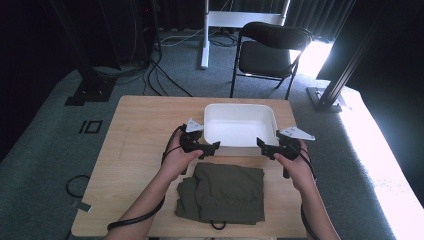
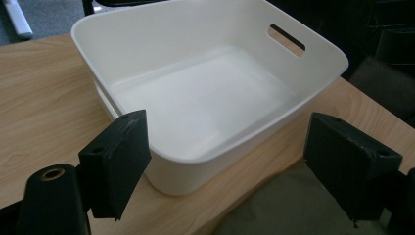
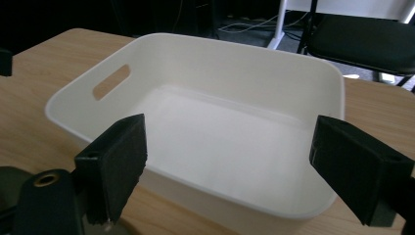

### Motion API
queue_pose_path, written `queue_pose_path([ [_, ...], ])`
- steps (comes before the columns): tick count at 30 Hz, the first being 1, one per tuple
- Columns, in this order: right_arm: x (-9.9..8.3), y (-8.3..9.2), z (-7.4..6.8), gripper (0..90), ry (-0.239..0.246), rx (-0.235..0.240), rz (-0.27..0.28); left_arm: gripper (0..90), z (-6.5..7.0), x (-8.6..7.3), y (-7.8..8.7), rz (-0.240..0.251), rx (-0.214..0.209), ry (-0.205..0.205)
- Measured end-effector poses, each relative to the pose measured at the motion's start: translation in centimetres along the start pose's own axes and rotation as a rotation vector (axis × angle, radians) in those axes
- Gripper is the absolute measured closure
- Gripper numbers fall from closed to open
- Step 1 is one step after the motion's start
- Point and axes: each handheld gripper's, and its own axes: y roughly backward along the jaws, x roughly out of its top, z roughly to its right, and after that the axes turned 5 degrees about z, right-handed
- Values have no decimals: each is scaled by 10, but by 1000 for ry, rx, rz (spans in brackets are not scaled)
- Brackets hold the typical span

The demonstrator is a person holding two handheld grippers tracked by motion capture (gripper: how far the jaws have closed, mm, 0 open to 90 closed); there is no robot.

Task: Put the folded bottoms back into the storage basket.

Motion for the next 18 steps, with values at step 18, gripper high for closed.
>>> queue_pose_path([
  [18,-43,26,-36,143,35,73,-25,179,17,-35,25,-46,-23,-28],
])
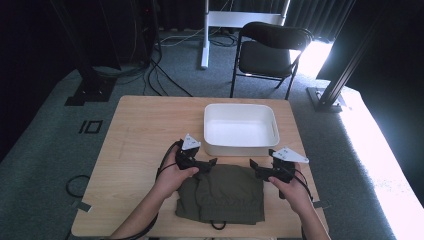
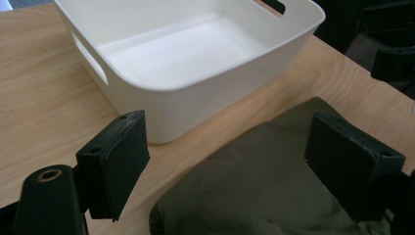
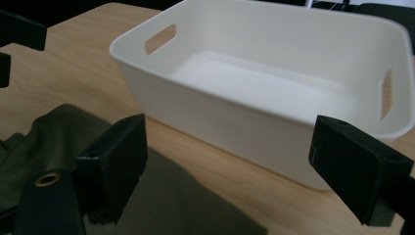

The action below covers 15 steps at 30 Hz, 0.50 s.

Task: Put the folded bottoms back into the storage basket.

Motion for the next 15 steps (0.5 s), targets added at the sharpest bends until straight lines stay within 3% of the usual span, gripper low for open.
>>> queue_pose_path([
  [9,-28,0,-18,143,0,37,-54,176,4,-23,10,-42,-11,2],
  [15,-41,5,-21,143,1,33,-70,161,8,-42,12,-74,-20,14],
])
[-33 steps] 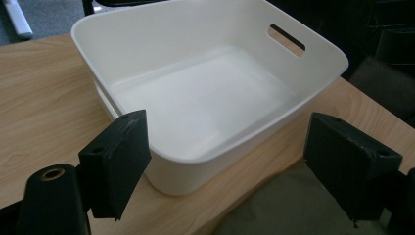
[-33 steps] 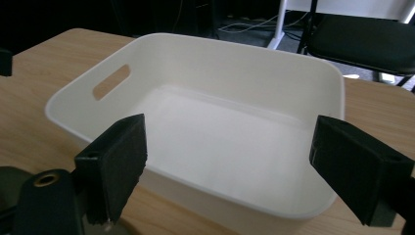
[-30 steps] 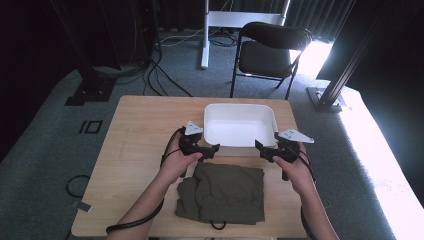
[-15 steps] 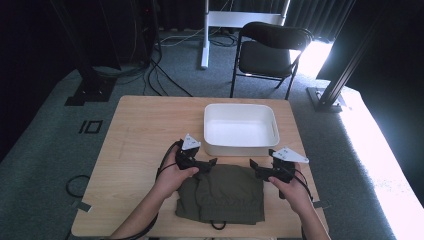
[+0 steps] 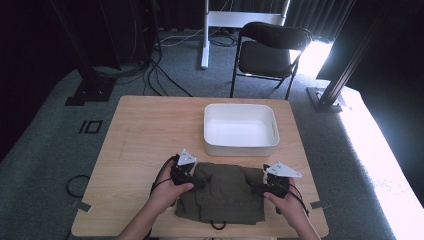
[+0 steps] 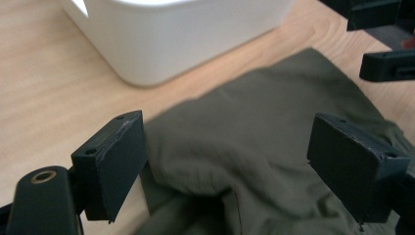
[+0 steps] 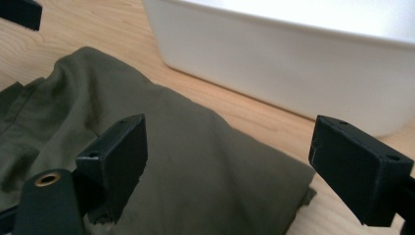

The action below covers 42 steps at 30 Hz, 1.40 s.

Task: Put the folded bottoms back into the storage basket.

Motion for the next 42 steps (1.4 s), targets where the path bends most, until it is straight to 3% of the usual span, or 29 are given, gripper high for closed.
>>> queue_pose_path([
  [11,-22,5,2,142,-41,-26,-30,161,0,-31,-6,-64,48,42],
  [16,-33,6,1,141,-59,-21,-59,161,1,-43,-9,-104,67,48],
  [24,-47,2,-2,141,-76,-3,-99,161,2,-58,-16,-119,111,79],
  [30,-52,-5,-4,141,-68,8,-134,154,2,-63,-21,-95,120,50],
  [35,-52,-7,-3,143,-65,5,-167,150,1,-69,-25,-23,108,19],
  [37,-51,-8,-4,144,-63,2,-167,150,1,-69,-25,-22,108,20],
  [38,-51,-9,-7,143,-35,-9,-177,150,2,-68,-26,-23,118,18],
  [42,-51,-9,-11,142,-7,-22,-188,152,5,-66,-31,-29,143,5],
])
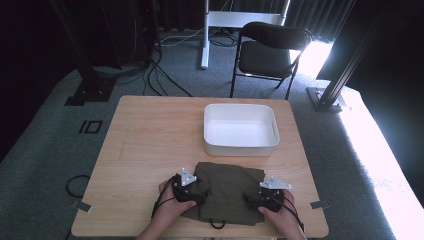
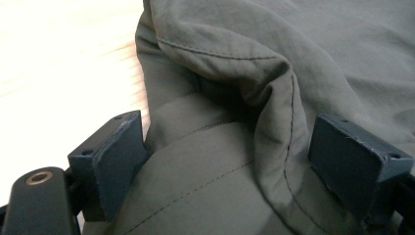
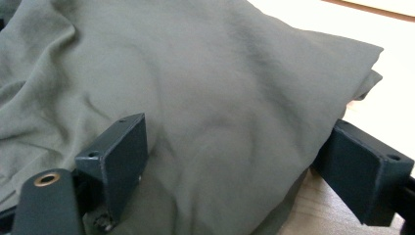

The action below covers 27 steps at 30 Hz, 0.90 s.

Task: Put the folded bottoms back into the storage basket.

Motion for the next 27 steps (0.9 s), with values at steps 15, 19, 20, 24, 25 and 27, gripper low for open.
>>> queue_pose_path([
  [15,11,5,-7,792,10,88,-12,728,1,16,-9,-6,-120,35],
  [19,19,12,-3,797,-24,115,15,744,1,20,-4,13,-124,68],
  [20,22,15,-2,798,-42,122,27,748,1,21,-2,22,-126,71],
  [24,33,23,0,801,-40,119,52,764,2,29,8,74,-133,78],
  [25,35,25,0,802,-45,122,58,767,2,32,12,90,-137,79],
  [27,39,27,1,803,-43,127,69,772,2,35,14,97,-138,78],
])
